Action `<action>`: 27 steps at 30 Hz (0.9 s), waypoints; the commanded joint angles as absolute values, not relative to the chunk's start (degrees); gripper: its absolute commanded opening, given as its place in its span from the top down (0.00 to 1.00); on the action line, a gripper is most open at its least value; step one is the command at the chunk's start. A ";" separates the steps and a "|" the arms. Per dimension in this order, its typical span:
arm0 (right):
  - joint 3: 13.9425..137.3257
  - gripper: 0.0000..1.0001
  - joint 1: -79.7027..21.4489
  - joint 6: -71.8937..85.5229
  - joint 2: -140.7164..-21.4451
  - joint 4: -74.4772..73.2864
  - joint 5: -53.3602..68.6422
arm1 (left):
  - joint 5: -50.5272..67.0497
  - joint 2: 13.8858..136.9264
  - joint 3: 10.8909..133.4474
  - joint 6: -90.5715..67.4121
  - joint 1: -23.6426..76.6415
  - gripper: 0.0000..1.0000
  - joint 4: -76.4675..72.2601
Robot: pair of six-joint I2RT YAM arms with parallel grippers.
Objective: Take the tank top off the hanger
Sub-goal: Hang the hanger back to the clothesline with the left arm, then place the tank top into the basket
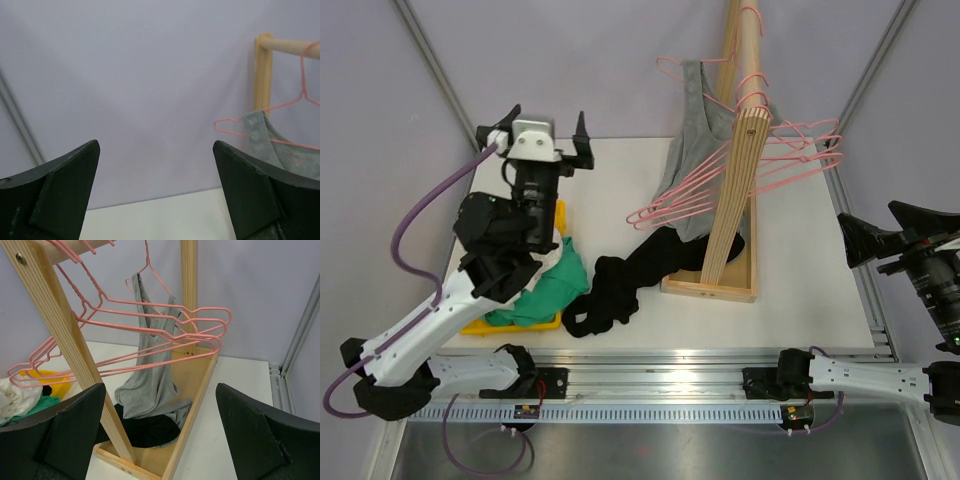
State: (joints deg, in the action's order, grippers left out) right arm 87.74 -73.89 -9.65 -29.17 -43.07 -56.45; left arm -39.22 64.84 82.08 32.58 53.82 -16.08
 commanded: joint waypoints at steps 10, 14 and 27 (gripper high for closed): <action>84.29 0.01 -74.09 -7.56 -30.41 -42.80 -57.39 | -39.93 53.35 58.98 -3.22 36.40 0.01 -5.03; 83.76 0.00 -74.18 -7.29 -29.97 -42.63 -57.57 | -34.73 55.45 54.24 -8.42 34.72 0.01 -2.56; 81.74 0.01 -74.09 -8.26 -28.65 -40.61 -58.97 | -22.60 68.81 42.30 -21.26 34.63 0.01 -8.52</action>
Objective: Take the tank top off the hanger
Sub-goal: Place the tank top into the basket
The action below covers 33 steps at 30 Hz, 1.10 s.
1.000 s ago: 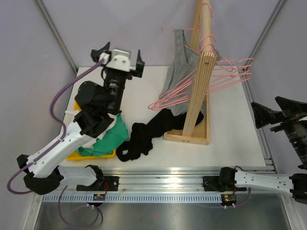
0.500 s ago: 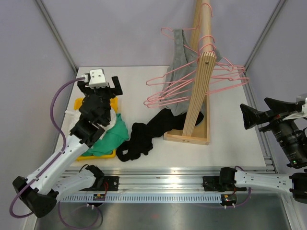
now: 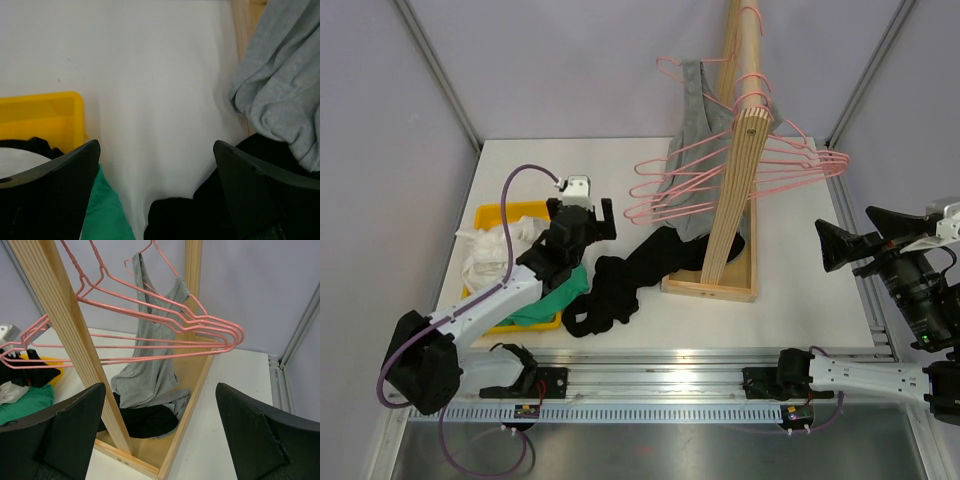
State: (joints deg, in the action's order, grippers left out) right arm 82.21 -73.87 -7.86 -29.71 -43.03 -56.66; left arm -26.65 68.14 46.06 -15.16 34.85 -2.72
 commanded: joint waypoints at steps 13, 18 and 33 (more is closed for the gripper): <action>80.51 0.01 -74.18 -9.84 -29.18 -38.50 -60.38 | -11.87 81.47 40.69 -24.17 39.55 0.01 -11.61; 79.98 0.01 -74.27 -10.28 -28.39 -37.79 -61.00 | -13.70 85.51 41.57 -26.89 43.24 0.01 -6.42; 79.37 0.01 -74.27 -10.46 -27.07 -37.09 -60.91 | -18.54 92.90 39.38 -32.87 46.93 0.10 -0.61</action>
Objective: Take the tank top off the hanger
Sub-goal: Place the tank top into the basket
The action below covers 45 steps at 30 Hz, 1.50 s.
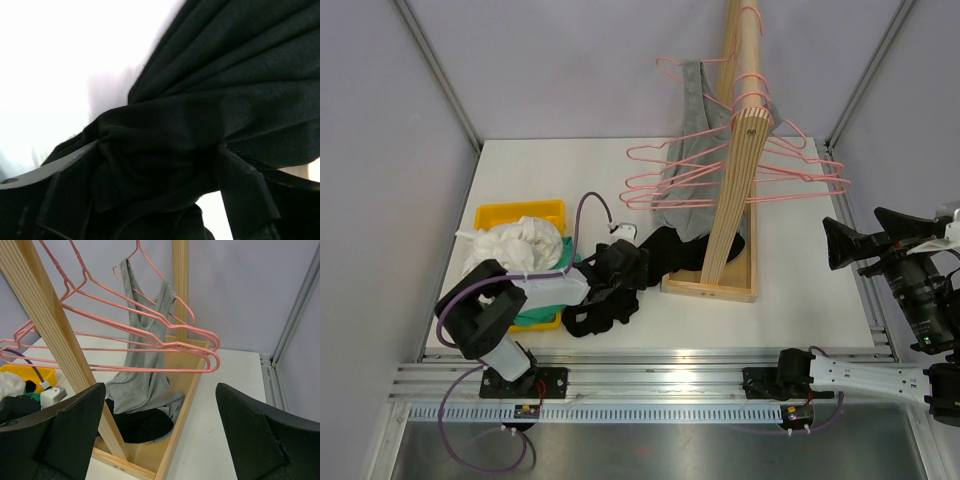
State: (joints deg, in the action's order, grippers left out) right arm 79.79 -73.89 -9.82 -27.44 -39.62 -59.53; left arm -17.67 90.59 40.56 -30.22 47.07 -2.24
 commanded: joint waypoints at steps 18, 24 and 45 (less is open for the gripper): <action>78.31 0.01 -74.27 -11.07 -26.02 -35.68 -61.79 | -26.01 80.53 41.92 -30.32 46.93 1.00 8.78; 78.05 0.01 -74.27 -11.34 -26.01 -35.16 -61.96 | -33.74 63.30 48.24 -25.41 46.58 1.00 17.30; 77.34 0.00 -74.27 -11.51 -26.37 -34.28 -61.87 | -39.02 58.19 84.37 -2.12 37.97 1.00 17.33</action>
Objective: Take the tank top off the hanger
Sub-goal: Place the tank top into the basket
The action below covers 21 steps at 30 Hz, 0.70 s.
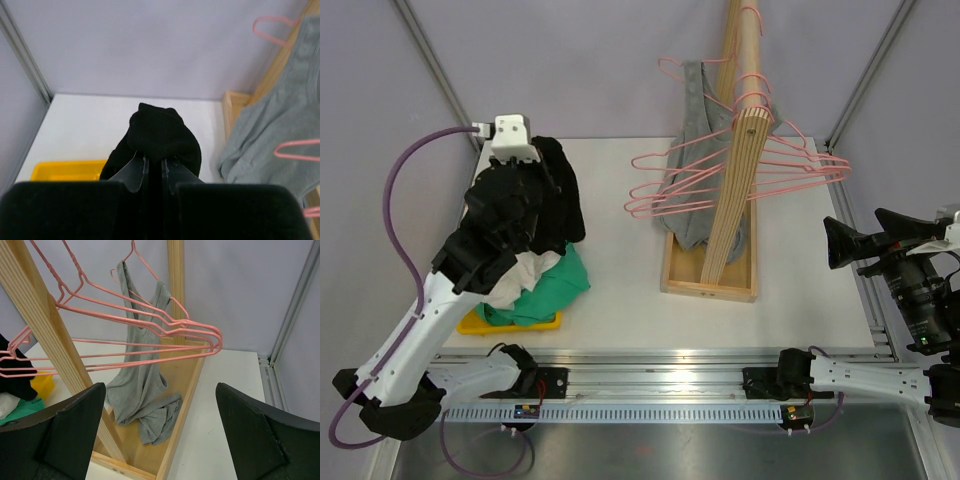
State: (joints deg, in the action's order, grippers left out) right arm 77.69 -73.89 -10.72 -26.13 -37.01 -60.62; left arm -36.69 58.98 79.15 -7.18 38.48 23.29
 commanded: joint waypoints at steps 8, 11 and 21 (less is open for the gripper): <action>77.08 0.01 -74.27 -11.51 -26.89 -34.28 -61.79 | -48.77 55.73 89.65 10.01 37.44 1.00 11.51; 77.08 0.01 -74.27 -11.51 -27.33 -34.28 -61.44 | -52.02 53.88 86.94 12.12 37.35 1.00 10.03; 77.17 0.01 -74.27 -10.90 -28.39 -34.63 -60.12 | -48.54 52.12 81.39 12.40 26.92 1.00 12.91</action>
State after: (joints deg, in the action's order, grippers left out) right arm 77.21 -73.89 -10.70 -26.87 -36.60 -60.42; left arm -51.90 51.42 81.34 13.89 30.74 11.25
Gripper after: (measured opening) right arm 0.993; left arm 0.057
